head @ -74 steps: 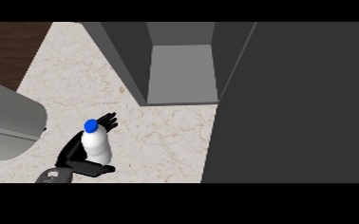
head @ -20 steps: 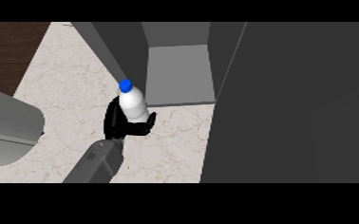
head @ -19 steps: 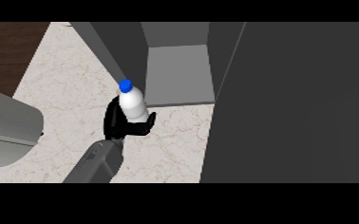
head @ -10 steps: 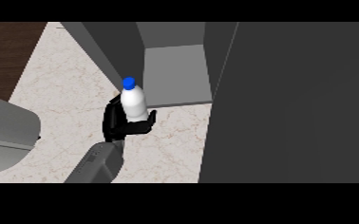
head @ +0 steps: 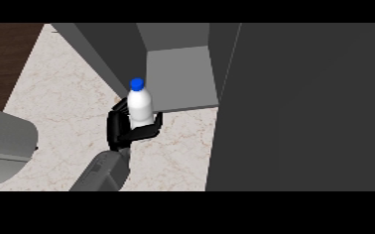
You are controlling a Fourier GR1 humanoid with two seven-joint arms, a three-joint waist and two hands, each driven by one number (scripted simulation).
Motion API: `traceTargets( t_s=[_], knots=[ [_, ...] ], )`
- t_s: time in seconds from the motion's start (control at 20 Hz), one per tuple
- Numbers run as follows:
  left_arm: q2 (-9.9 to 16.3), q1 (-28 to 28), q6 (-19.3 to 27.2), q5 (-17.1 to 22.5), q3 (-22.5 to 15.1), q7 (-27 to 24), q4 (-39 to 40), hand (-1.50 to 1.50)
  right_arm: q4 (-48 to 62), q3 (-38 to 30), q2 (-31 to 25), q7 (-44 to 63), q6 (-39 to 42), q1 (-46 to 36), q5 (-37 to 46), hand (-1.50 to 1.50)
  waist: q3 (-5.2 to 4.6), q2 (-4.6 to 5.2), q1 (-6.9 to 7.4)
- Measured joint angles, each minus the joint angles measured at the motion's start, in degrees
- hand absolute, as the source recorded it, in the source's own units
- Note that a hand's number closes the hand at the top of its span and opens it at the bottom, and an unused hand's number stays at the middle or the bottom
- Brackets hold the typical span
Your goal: Pick up the bottled water, place it into the cabinet and close the cabinet
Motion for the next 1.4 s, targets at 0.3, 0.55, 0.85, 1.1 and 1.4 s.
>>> traceTargets(
  t_s=[0.3, 0.55, 0.85, 1.1, 1.4],
  knots=[
    [0.04, 0.63, 5.21, -0.79, -0.84, -0.73, -0.94, 1.50, 1.21, -1.57, -1.18, 0.12, 1.23, -0.78, -2.88, -1.50, 0.07, 0.14, -0.84],
    [0.32, 1.15, 6.96, -0.58, -1.06, -1.78, -1.66, 1.50, 1.97, -2.24, -1.86, 0.24, 1.75, -1.68, -4.38, -1.50, 0.03, 0.46, -1.54],
    [-0.20, 1.81, 6.88, 1.34, -0.21, -2.89, -2.66, 1.50, 3.27, -3.16, -2.65, 0.16, 2.46, -2.41, -5.40, -1.50, -0.08, 0.81, -2.02],
    [0.11, 2.53, 6.94, 2.43, 0.23, -3.71, -3.43, 1.50, 4.18, -3.74, -3.07, -0.12, 3.22, -2.79, -6.12, -1.50, -0.07, 1.00, -2.84],
    [1.03, 3.28, 7.80, 2.68, -0.10, -4.39, -4.18, -1.50, 5.06, -3.69, -3.26, -0.41, 3.98, -3.25, -6.41, -1.50, 0.03, 1.12, -3.53]
  ],
)
